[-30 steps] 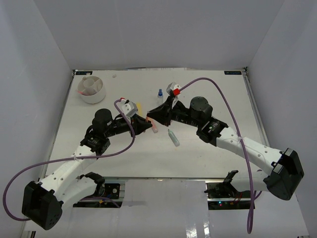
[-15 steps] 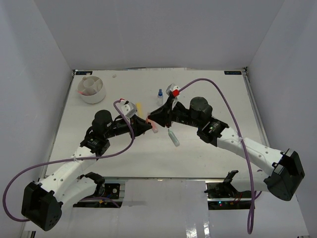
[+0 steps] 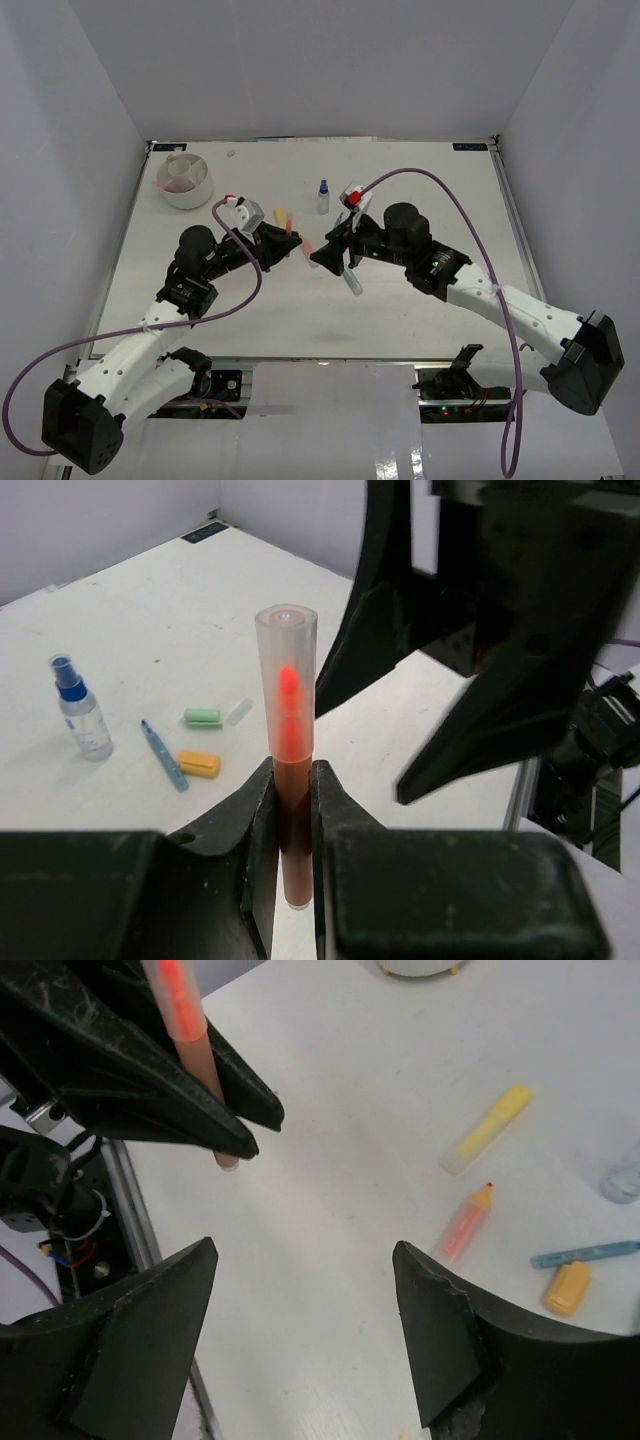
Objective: Sort the stationery into containers
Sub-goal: Close the pen cap on the pen, then place the pen in the storage box.
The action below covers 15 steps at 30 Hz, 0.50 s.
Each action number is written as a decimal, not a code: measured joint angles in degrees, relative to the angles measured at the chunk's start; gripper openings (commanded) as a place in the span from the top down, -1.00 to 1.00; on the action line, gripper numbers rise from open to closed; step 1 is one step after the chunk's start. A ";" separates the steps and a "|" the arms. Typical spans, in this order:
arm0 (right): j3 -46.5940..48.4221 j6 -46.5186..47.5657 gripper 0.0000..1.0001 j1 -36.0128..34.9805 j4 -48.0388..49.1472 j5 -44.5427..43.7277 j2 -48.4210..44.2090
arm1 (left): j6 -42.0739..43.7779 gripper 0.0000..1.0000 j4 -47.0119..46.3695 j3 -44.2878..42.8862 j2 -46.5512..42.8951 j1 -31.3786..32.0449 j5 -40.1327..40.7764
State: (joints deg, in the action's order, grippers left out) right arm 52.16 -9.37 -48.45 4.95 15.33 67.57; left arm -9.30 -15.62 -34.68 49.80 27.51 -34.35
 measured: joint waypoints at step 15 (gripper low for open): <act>-11.19 3.91 -0.93 0.11 -2.49 -15.85 -10.23 | -0.98 1.00 -2.12 0.31 0.28 -2.62 37.27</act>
State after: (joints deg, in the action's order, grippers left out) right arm 40.97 -5.45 -48.34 2.46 -0.51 57.34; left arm -10.28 -17.74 -34.37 50.09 24.88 2.92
